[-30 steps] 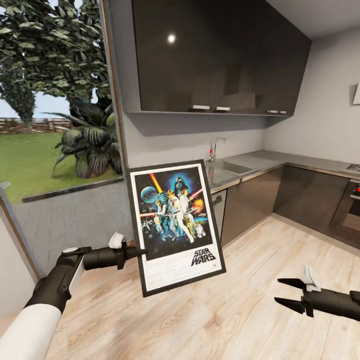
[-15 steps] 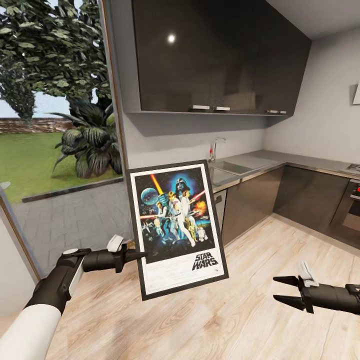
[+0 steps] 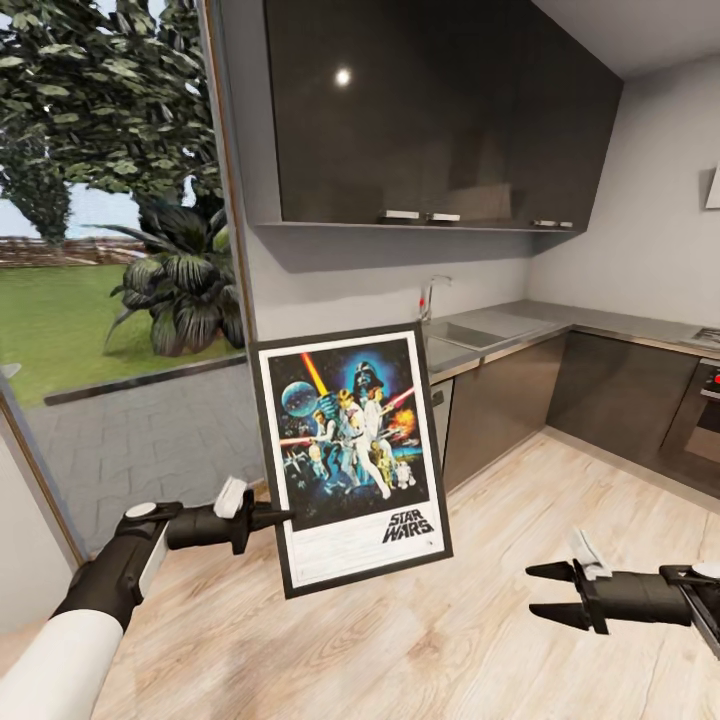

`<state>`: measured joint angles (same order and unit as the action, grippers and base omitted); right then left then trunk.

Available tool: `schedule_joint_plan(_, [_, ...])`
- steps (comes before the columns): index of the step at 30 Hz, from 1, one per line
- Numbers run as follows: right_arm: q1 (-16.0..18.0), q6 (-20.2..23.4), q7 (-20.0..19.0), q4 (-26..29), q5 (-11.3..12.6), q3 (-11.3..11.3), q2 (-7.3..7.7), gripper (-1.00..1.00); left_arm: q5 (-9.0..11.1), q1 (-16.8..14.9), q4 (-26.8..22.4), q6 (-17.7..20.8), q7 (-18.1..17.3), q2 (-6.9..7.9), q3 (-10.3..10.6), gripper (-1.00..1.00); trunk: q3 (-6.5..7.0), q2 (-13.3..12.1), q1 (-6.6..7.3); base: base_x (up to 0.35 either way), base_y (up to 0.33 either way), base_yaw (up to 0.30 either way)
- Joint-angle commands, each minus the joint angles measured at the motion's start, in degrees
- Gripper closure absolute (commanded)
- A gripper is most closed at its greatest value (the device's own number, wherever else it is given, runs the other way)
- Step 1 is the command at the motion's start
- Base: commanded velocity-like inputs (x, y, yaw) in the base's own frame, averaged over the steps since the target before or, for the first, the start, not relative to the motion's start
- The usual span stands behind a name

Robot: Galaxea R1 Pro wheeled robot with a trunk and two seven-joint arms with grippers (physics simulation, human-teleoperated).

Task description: Pick up the poster from the kitchen countertop and hang it on one of the wall nails in the kitchen.

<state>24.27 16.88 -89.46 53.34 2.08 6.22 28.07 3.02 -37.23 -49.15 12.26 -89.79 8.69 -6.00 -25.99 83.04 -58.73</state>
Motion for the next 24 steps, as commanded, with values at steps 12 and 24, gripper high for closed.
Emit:
schedule_joint_plan(12, [3.4,0.8,-0.2,-0.1,0.1,-1.1,-1.08,-1.00,0.0,0.0,2.5,-8.7,-0.2,0.01,0.1,1.00,-0.06,0.0,0.00,0.000,0.000,0.000])
schedule_joint_plan(24, [5.8,0.8,-0.2,-0.2,0.1,-1.4,-2.64,-1.00,0.2,0.0,1.9,-8.8,-0.2,0.06,0.4,1.00,-0.06,0.0,0.00,0.000,0.000,0.000])
